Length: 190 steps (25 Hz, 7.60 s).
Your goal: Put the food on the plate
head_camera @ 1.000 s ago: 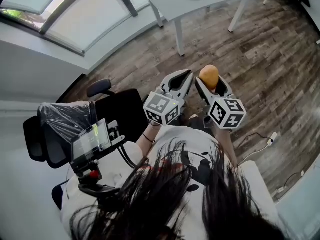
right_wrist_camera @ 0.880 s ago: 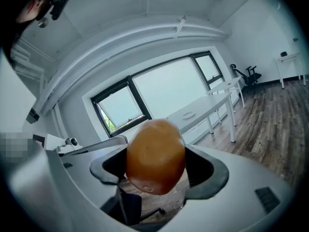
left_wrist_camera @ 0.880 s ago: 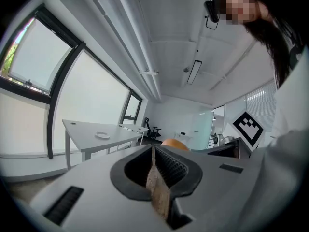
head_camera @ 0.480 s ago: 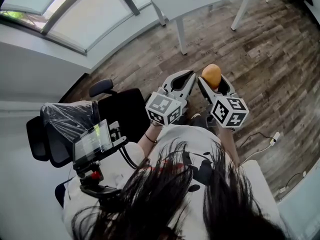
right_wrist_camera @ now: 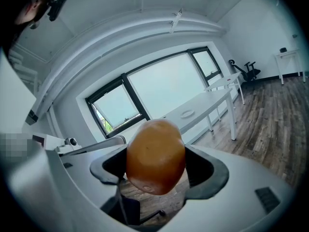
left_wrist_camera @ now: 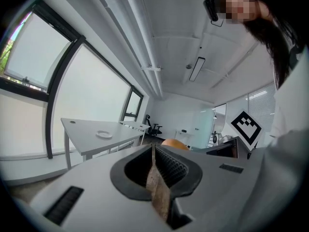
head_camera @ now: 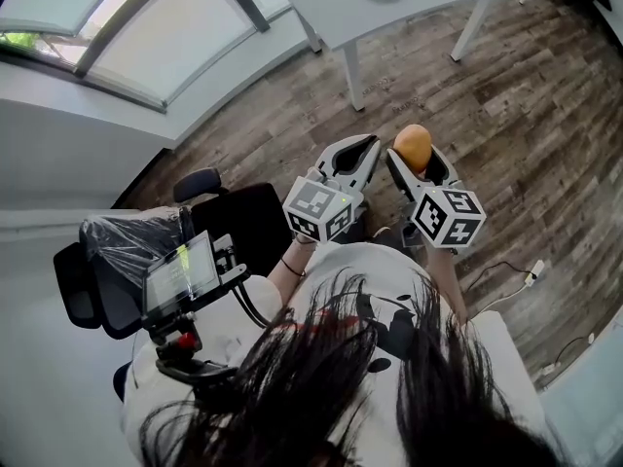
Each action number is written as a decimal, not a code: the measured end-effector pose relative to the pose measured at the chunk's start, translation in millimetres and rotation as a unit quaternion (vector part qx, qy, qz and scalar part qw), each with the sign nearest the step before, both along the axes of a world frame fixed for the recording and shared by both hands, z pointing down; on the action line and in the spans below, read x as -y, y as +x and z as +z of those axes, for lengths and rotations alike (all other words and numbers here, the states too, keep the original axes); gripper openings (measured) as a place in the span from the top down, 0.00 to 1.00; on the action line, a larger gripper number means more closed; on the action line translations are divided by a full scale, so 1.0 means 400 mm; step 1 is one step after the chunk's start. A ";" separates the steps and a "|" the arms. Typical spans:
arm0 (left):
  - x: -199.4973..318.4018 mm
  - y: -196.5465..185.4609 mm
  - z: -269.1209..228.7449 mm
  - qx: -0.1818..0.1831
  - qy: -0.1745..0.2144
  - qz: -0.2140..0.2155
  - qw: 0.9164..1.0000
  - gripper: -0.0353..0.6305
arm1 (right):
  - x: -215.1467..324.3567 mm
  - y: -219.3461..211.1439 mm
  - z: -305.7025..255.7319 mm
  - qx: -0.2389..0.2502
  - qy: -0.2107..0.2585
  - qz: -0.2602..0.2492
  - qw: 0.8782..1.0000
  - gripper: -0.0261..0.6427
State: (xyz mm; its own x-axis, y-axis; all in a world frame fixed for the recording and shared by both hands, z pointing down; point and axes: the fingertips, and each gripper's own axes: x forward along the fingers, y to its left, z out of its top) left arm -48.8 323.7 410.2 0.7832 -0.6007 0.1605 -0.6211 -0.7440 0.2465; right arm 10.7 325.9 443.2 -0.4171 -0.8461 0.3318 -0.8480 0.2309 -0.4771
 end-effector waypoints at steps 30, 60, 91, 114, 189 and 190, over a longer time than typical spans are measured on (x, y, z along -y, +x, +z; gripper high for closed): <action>0.442 -0.127 -0.014 -0.023 -0.016 0.044 0.999 0.94 | 0.421 -0.132 -0.020 -0.019 -0.022 0.038 0.999 0.42; 0.921 0.229 0.010 0.001 -0.027 -0.042 0.999 0.94 | 0.928 0.266 0.008 0.001 -0.035 -0.026 0.999 0.42; 1.183 0.290 0.062 0.043 -0.047 -0.044 0.997 0.94 | 1.187 0.354 0.084 0.034 -0.073 -0.019 0.997 0.42; 1.417 0.114 0.118 0.037 -0.064 -0.072 0.995 0.94 | 1.489 0.127 0.343 -0.099 -0.165 -0.125 0.973 0.42; 1.432 0.074 0.066 0.026 -0.050 -0.103 0.993 0.94 | 1.486 0.040 0.037 0.023 -0.034 -0.133 0.990 0.76; 1.429 0.071 0.073 0.029 -0.054 -0.103 0.993 0.94 | 1.485 0.035 0.043 0.026 -0.038 -0.135 0.990 0.76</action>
